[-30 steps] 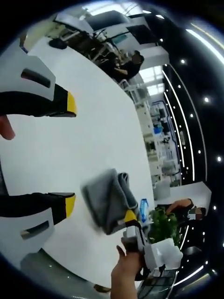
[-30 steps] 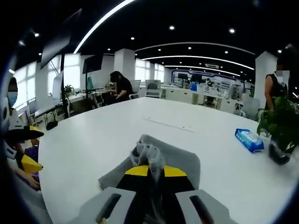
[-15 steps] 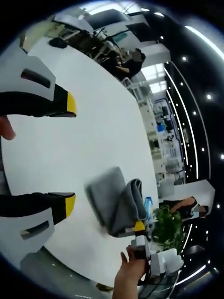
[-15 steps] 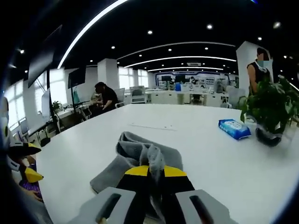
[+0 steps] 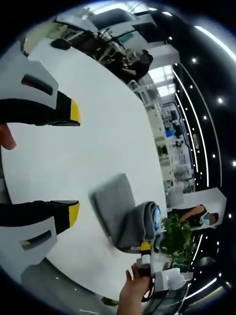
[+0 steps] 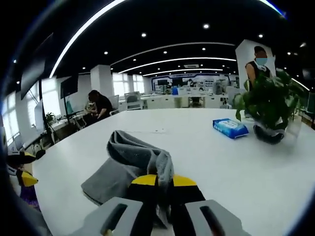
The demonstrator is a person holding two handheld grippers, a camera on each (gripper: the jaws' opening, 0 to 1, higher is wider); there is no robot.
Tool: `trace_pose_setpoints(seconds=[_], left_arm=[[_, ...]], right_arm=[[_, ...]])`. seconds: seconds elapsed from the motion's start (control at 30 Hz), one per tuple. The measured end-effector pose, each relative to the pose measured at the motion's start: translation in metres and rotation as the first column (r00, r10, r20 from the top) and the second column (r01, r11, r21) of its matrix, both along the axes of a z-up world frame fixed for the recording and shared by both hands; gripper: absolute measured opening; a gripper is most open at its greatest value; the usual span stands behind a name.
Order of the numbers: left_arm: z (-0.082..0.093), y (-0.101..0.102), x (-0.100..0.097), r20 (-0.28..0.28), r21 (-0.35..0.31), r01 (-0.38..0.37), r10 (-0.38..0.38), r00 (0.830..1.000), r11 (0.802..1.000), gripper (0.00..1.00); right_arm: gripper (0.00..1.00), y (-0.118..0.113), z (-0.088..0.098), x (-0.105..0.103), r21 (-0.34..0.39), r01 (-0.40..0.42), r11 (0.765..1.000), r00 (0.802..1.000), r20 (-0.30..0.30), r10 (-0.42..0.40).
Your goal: Open the folded towel by lifting each exposed corner and separating the folded layers until the towel lies flat within the target outline without major curled edges
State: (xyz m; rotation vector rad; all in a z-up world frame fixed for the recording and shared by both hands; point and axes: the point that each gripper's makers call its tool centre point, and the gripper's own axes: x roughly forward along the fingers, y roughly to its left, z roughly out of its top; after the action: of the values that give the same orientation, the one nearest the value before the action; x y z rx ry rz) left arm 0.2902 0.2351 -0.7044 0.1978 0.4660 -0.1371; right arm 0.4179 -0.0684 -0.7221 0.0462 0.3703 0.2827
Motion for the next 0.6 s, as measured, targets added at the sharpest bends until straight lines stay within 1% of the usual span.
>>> trace_pose_setpoints(seconds=[0.1, 0.2, 0.3, 0.6], left_arm=[[0.000, -0.001, -0.001, 0.000, 0.000, 0.003, -0.003, 1.000, 1.000, 0.59], [-0.003, -0.003, -0.002, -0.019, 0.013, 0.017, -0.017, 1.000, 1.000, 0.59], [-0.005, -0.004, -0.002, -0.027, 0.021, 0.025, -0.024, 0.999, 0.999, 0.59], [-0.006, 0.000, -0.001, -0.033, 0.015, 0.007, -0.007, 0.999, 1.000, 0.59]], right_arm=[[0.05, -0.006, -0.002, -0.002, -0.001, 0.012, 1.000, 1.000, 0.013, -0.012], [0.05, -0.009, 0.000, 0.000, 0.007, 0.034, 0.999, 0.999, 0.011, -0.034], [0.05, -0.014, 0.000, 0.000, -0.037, 0.050, 0.998, 0.999, 0.017, -0.049], [0.06, -0.025, -0.003, -0.006, -0.078, 0.112, 0.991, 0.994, -0.012, -0.113]])
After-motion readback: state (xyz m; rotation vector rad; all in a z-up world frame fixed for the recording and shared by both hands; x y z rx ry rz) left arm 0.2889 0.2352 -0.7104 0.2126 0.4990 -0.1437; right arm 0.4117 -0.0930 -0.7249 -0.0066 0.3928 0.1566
